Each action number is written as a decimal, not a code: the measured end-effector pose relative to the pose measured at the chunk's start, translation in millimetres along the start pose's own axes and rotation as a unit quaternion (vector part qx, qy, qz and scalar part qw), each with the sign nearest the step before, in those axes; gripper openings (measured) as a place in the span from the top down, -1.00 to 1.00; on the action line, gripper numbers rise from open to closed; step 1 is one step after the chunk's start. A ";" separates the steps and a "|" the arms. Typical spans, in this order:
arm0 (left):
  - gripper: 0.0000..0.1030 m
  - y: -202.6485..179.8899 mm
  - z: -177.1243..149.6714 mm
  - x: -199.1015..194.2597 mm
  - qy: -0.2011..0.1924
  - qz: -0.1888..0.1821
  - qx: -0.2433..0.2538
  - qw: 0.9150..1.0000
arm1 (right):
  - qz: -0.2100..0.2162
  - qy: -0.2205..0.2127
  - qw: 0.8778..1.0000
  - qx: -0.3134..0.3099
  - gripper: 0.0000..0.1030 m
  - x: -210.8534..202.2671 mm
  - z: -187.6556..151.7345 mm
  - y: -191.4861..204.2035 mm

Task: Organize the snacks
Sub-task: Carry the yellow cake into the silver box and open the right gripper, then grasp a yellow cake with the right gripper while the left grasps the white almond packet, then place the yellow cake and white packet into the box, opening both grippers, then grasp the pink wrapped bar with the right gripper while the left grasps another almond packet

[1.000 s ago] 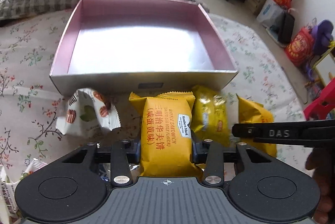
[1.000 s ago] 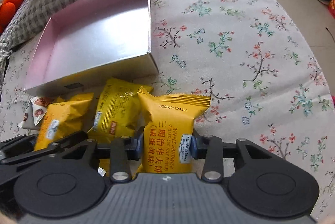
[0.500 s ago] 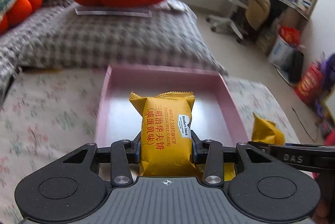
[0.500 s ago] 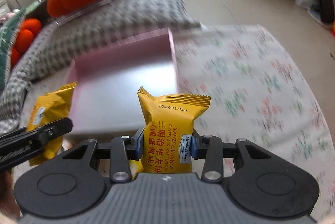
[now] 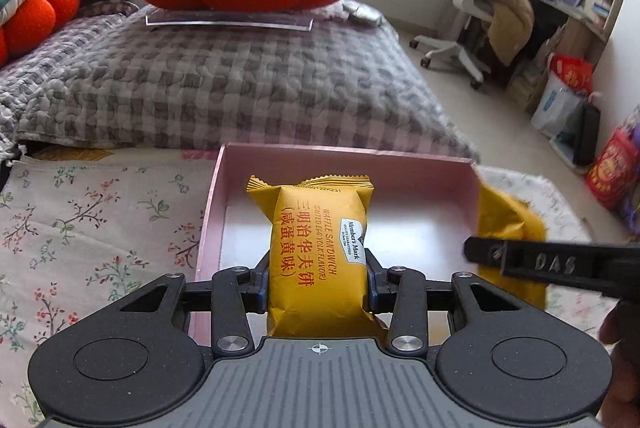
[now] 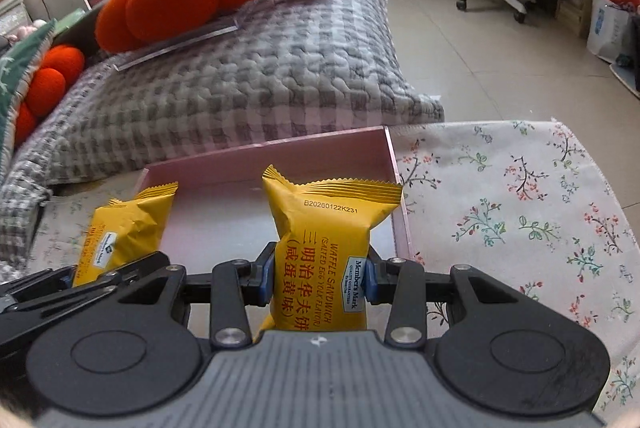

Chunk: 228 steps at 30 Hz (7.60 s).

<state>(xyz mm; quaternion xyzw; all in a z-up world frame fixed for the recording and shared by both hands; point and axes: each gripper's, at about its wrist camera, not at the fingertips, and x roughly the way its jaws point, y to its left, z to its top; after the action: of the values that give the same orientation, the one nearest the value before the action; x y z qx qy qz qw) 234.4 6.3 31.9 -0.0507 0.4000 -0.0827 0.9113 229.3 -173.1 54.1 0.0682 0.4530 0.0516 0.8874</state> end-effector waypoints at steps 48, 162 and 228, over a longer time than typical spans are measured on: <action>-0.77 51.0 -61.3 -88.5 0.069 -0.023 -0.028 0.997 | -0.010 0.071 0.997 0.034 -0.69 -81.0 -80.1 -3.1; -0.44 43.9 1.1 -75.9 -0.039 -0.057 -0.001 0.998 | 0.053 -0.022 0.998 0.028 -0.40 -47.7 -16.0 11.2; 0.09 147.0 -118.5 -108.8 0.107 0.034 0.053 0.992 | 0.128 0.138 0.979 -0.072 -0.30 -74.1 -129.5 121.3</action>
<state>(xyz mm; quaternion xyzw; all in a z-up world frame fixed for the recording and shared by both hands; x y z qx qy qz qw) 90.7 168.3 7.1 0.0201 0.4914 -0.0781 0.8672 77.3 -55.3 58.3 0.0536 0.5535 0.2065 0.8051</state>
